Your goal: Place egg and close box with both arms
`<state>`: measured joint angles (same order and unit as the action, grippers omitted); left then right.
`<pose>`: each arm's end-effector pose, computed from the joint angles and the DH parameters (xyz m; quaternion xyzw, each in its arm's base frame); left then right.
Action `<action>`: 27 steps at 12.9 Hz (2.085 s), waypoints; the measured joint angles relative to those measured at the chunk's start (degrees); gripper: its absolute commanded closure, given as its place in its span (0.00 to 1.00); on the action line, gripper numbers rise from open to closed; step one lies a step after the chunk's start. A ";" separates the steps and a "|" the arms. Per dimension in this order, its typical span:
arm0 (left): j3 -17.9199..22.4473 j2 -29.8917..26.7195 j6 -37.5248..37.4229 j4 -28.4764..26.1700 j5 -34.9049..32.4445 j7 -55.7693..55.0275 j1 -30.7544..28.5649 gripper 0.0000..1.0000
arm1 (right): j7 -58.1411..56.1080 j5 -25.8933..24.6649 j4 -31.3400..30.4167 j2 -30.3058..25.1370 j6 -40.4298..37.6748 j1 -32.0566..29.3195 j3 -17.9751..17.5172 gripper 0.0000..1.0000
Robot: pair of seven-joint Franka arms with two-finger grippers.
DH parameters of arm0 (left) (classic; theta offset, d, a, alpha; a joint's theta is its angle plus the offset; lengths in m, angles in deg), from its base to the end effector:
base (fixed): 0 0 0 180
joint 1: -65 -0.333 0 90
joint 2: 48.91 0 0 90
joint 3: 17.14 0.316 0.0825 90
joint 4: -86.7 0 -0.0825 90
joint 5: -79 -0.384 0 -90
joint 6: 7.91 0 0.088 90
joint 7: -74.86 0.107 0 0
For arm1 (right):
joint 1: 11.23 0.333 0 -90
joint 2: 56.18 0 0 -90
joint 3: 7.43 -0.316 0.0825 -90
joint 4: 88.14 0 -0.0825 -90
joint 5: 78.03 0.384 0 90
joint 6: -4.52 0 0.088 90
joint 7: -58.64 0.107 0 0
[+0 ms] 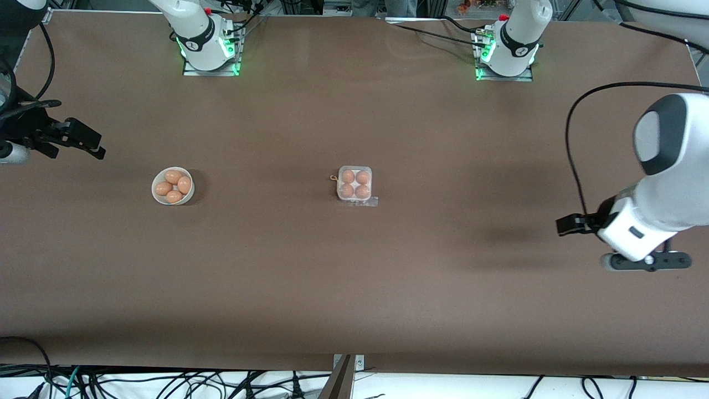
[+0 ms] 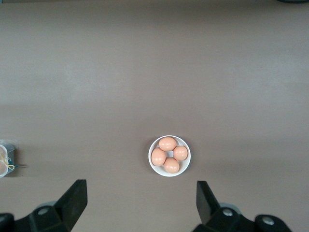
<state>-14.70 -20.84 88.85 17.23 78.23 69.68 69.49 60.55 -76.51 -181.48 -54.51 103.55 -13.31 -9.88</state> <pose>0.6988 -0.0305 0.4965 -0.9995 -0.0240 0.0055 0.0171 0.5767 0.0058 0.5946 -0.9992 0.0151 -0.0348 0.0145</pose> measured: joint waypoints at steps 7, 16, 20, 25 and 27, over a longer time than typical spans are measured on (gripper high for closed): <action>-1.03 -14.97 3.43 -15.14 0.00 0.29 -0.49 0.00 | 0.00 -0.02 0.00 0.03 0.00 0.00 0.00 0.00; -1.08 -24.74 0.35 -26.41 0.00 0.28 -0.50 0.00 | 0.00 -0.03 -0.01 0.03 -0.01 0.00 0.00 0.00; -0.98 -26.32 -4.07 -26.44 -0.03 0.27 -1.45 0.00 | 0.00 -0.03 -0.01 0.03 -0.02 0.00 0.00 0.00; -0.94 -26.96 -7.72 -26.59 -0.03 0.27 -2.11 0.00 | 0.00 -0.04 -0.01 0.03 -0.02 0.00 0.00 0.00; -0.94 -26.99 -7.79 -26.60 -0.04 0.27 -3.43 0.00 | 0.00 -0.04 -0.01 0.03 -0.02 0.00 -0.01 0.00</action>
<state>-15.64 -47.83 81.06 -9.37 78.19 69.96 66.06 60.55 -76.55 -181.48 -54.48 103.53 -13.31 -9.89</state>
